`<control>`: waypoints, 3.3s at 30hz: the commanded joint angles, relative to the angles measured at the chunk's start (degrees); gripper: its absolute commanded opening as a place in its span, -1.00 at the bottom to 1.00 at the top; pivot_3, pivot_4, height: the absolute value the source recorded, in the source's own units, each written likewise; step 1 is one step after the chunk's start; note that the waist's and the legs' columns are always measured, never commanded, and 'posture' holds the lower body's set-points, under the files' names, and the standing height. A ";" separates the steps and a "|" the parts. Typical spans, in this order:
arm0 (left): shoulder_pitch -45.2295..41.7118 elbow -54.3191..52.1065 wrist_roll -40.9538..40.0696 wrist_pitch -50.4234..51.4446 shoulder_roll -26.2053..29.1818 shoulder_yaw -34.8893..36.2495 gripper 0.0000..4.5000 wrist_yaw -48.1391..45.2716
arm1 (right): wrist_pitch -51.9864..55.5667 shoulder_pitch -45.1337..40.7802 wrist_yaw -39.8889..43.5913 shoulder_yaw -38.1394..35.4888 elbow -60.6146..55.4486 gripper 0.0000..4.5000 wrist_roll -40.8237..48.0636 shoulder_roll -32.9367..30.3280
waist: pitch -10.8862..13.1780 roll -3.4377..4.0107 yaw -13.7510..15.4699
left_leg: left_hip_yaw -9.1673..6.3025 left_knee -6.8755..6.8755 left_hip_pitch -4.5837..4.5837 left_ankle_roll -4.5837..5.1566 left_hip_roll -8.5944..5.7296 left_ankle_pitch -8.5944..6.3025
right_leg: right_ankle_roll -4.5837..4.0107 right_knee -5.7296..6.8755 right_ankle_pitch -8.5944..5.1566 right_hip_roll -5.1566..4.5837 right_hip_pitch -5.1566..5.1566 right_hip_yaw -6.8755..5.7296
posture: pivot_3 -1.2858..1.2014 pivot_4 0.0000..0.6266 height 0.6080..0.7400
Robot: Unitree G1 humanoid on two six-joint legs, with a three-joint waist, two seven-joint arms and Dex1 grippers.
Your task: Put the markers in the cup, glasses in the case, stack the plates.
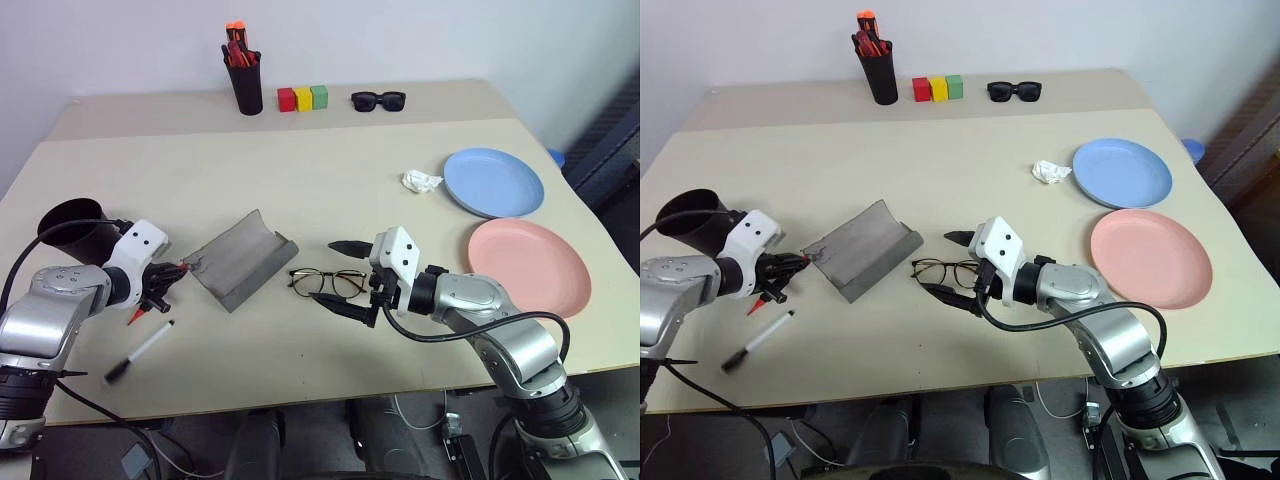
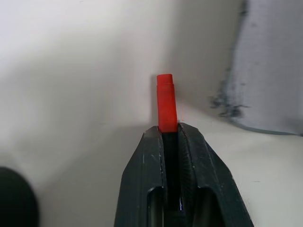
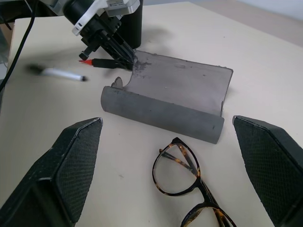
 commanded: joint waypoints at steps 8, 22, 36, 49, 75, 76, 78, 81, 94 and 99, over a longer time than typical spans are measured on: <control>-4.39 -1.29 2.31 -6.77 -7.35 8.95 -0.99 10.85 | -2.18 -4.36 -0.15 0.64 2.12 1.00 -1.36 2.39 | 0.00 -0.06 0.53 | -0.08 0.07 -0.11 0.00 0.00 0.00 | 0.23 0.00 0.12 -0.01 0.00 -0.06 | 0.03 -0.52 1.00; -9.81 -10.05 -5.38 -11.17 -13.74 15.36 -0.99 11.69 | -4.63 -7.08 -0.07 1.08 5.98 1.00 -3.66 4.99 | 0.00 -0.07 1.28 | -0.08 0.07 -0.11 0.00 0.00 0.00 | 0.25 -0.01 0.13 0.00 0.00 -0.06 | 0.03 -0.52 1.00; -7.34 -12.08 0.41 -25.52 -15.19 32.54 -0.99 26.71 | -7.12 -10.91 0.36 1.90 9.13 1.00 -3.14 10.18 | -0.01 -0.07 1.32 | -0.08 0.08 -0.06 -0.01 0.00 0.00 | 0.28 0.00 0.15 0.01 0.06 -0.07 | 0.03 -0.52 1.00; -3.15 -3.88 2.15 -36.91 -19.88 31.63 -0.99 28.94 | -7.60 -11.64 1.44 3.14 9.23 1.00 -3.32 12.67 | -0.03 -0.11 1.30 | -0.15 0.16 -0.05 -0.01 -0.01 0.00 | 0.26 -0.07 0.16 0.00 0.18 -0.14 | 0.03 -0.52 1.00; 15.75 -31.23 -25.88 -8.38 -11.64 34.32 0.77 13.97 | -9.04 -10.99 3.72 -0.43 11.28 1.00 -3.82 6.74 | -0.01 -0.09 0.86 | -0.17 0.11 -0.03 -0.01 0.03 0.00 | 0.06 -0.07 0.03 0.01 0.17 -0.15 | 0.03 -0.52 1.00; 18.62 -33.10 -28.74 -5.08 -10.02 35.35 0.98 12.77 | -9.33 -11.06 4.06 -0.70 11.79 1.00 -3.84 6.22 | 0.00 -0.07 0.83 | -0.17 0.10 -0.03 -0.01 0.05 0.00 | 0.02 -0.07 0.01 0.02 0.16 -0.15 | 0.03 -0.52 1.00; 25.18 -35.92 -32.92 1.57 -6.66 36.98 1.00 10.23 | -9.83 -11.35 4.88 -1.20 12.81 1.00 -3.74 5.26 | 0.01 -0.10 0.60 | -0.16 0.10 -0.02 -0.01 0.06 0.00 | -0.02 -0.08 -0.01 0.03 0.16 -0.15 | 0.03 -0.52 1.00; 35.23 -39.02 -33.17 8.63 -1.17 36.86 1.00 6.60 | -10.15 -11.84 7.50 -1.42 13.90 1.00 -3.21 3.36 | 0.03 -0.07 -0.05 | -0.11 0.11 -0.01 -0.01 0.06 -0.01 | -0.08 -0.12 -0.04 0.01 0.17 -0.10 | 0.03 -0.52 1.00; 30.33 -38.73 -31.80 24.91 1.31 22.82 1.00 16.49 | -7.65 -9.73 16.90 -0.19 9.61 1.00 0.39 -2.60 | 0.07 -0.03 -0.22 | -0.13 0.07 -0.03 -0.01 0.08 -0.02 | -0.15 -0.11 -0.07 0.04 0.09 -0.13 | 0.03 -0.52 1.00; 24.99 -37.55 -33.67 30.70 -1.52 19.63 0.76 19.16 | -7.55 -9.08 15.93 0.23 8.68 1.00 -0.01 -1.90 | 0.07 -0.04 -0.07 | -0.11 0.07 -0.04 -0.01 0.08 -0.01 | -0.14 -0.11 -0.07 0.02 0.08 -0.12 | 0.03 -0.52 1.00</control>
